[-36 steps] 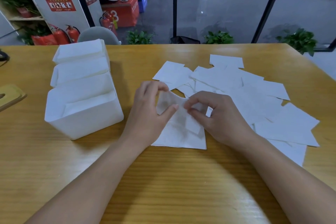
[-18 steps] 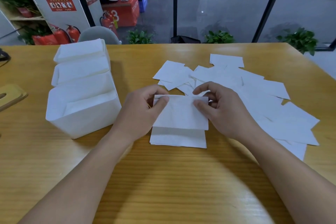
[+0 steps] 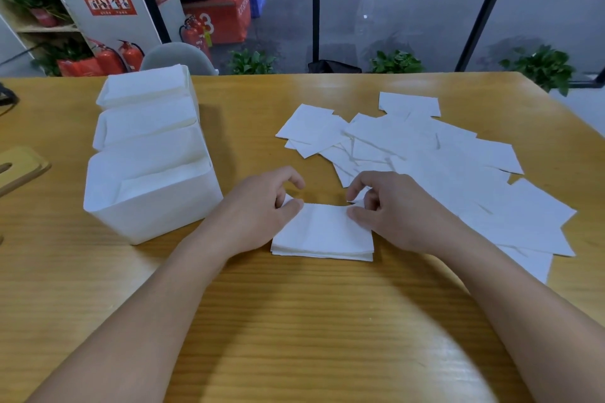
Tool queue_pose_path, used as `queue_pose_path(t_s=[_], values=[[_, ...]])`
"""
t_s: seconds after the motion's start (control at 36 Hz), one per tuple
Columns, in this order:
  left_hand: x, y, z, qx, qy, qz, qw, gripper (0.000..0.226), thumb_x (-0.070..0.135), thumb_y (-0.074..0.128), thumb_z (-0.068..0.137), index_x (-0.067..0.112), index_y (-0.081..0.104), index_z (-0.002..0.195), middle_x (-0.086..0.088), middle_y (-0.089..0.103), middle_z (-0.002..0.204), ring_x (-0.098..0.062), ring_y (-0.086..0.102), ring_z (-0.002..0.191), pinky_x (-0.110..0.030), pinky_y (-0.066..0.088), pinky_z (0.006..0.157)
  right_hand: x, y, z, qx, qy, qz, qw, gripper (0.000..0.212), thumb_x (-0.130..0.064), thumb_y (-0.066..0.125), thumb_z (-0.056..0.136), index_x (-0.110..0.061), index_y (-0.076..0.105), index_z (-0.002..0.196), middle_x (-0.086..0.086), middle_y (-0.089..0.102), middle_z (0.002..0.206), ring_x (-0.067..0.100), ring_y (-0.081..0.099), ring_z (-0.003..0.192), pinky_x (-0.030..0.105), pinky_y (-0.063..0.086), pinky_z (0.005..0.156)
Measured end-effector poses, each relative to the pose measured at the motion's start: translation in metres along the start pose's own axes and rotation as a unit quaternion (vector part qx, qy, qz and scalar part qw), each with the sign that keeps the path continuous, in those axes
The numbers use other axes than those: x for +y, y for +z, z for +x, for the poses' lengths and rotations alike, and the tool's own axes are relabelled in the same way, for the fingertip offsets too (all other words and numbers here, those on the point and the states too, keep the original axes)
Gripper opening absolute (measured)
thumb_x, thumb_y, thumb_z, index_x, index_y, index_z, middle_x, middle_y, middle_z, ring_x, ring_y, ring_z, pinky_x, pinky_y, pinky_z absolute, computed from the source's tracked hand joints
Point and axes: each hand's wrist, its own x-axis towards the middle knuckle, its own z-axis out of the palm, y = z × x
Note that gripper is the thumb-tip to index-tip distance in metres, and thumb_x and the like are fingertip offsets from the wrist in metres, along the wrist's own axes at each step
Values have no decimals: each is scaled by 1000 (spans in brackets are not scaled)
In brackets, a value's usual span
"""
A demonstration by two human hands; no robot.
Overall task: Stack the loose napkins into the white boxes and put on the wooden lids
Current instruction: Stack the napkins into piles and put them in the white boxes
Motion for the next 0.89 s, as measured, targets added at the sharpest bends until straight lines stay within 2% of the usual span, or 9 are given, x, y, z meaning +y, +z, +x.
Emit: queue_pose_path(t_s=[0.14,0.22,0.33,0.42,0.47,0.56,0.64,0.75,0.89], values=[[0,0,-2,1,-2,33,999,15,39,65,107,39,63,122,4,58,64,-9,55,60,-32,46,63,0,1,1,-1,2,-33,999,11,-34,77,95,-36,66,95,-17,62,67,5,59,65,28,44,61],[-1,-1,-2,-4,-6,45,999,12,43,66,106,40,64,117,7,58,64,-9,55,60,-46,56,68,-1,0,0,7,2,-50,999,11,-35,79,93,-34,67,93,-19,61,67,4,58,66,28,44,61],[-4,-3,-1,11,-14,42,999,11,49,72,100,41,65,100,11,58,64,-8,55,61,-48,55,69,-1,0,2,63,-12,-53,997,12,-37,82,87,-34,70,86,-13,64,71,6,59,69,33,49,64],[-4,-2,0,32,-6,29,999,15,52,77,94,40,67,92,10,57,77,-10,57,70,-45,54,70,1,5,4,104,-54,-85,989,14,-46,76,92,-35,76,101,-16,65,102,5,61,91,33,52,78],[-3,1,1,29,2,15,999,15,51,79,92,40,68,91,9,58,88,-10,56,73,-40,54,72,3,10,6,85,-80,-115,986,29,-48,71,97,-32,77,121,-16,62,128,10,55,115,35,50,95],[-1,4,0,14,12,11,1000,14,46,80,94,39,68,92,10,60,92,-8,54,73,-35,52,71,1,14,7,56,-91,-187,977,45,-52,64,102,-26,71,137,-11,56,150,18,45,129,39,43,110],[-1,5,0,11,15,4,1000,12,43,80,95,38,70,92,10,60,92,-10,55,76,-39,53,75,-1,16,7,41,-76,-226,970,53,-56,56,104,-22,67,144,-9,55,154,21,44,131,41,40,115],[-1,6,0,8,14,2,1000,11,43,80,95,37,70,93,10,61,93,-7,54,75,-37,53,74,-3,19,10,42,-80,-267,960,57,-59,45,104,-18,71,133,-7,57,152,21,46,128,42,41,110],[-2,7,1,-3,24,-5,1000,11,41,81,94,36,71,92,9,62,91,-8,55,76,-35,51,72,-4,20,9,39,-100,-252,962,47,-53,53,106,-18,71,131,-9,58,148,18,45,127,39,36,109]])
